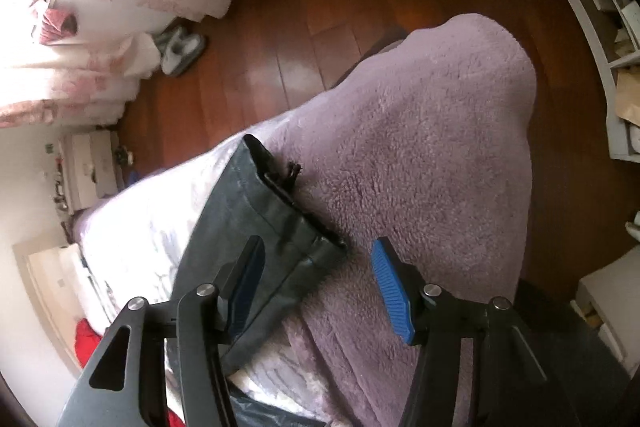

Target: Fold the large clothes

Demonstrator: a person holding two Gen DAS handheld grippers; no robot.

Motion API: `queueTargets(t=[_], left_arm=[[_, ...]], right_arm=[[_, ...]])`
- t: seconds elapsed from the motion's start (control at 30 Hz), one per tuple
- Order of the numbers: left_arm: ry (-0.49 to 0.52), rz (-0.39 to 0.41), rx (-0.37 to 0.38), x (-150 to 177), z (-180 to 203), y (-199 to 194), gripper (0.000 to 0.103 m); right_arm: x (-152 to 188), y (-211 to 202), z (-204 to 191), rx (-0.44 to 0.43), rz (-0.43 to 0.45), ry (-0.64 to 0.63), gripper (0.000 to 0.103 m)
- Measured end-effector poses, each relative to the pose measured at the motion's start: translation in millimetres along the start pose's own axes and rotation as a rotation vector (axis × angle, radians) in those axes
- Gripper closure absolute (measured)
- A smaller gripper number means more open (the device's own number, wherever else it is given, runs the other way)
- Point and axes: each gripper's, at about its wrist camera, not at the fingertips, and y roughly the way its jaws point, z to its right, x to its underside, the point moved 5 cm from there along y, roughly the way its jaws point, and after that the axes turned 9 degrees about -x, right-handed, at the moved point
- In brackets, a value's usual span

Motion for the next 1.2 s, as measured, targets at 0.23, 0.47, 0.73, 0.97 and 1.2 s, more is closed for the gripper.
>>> queueTargets(t=[0.23,0.47,0.73,0.97,1.2], left_arm=[[0.007,0.018,-0.003,-7,-3,2,0.0],[0.001,0.025,-0.005,-2,3,-1,0.0],[-0.018,0.039,0.007,-3,-6,-6,0.0],[-0.078,0.08,0.027,-17,-3,-23,0.0],[-0.18,0.09,0.095,-28,-14,-34,0.0]], right_arm=[[9,52,-22,0.004,-0.061,-0.066,0.033],[2,67,-47,-0.077,0.097,0.083,0.034],[-12,56,-82,-0.148,0.089,-0.056,0.094],[-26,27,-180,-0.281,0.126,-0.213,0.095],[56,19,-307,-0.326,0.047,-0.612,0.095]])
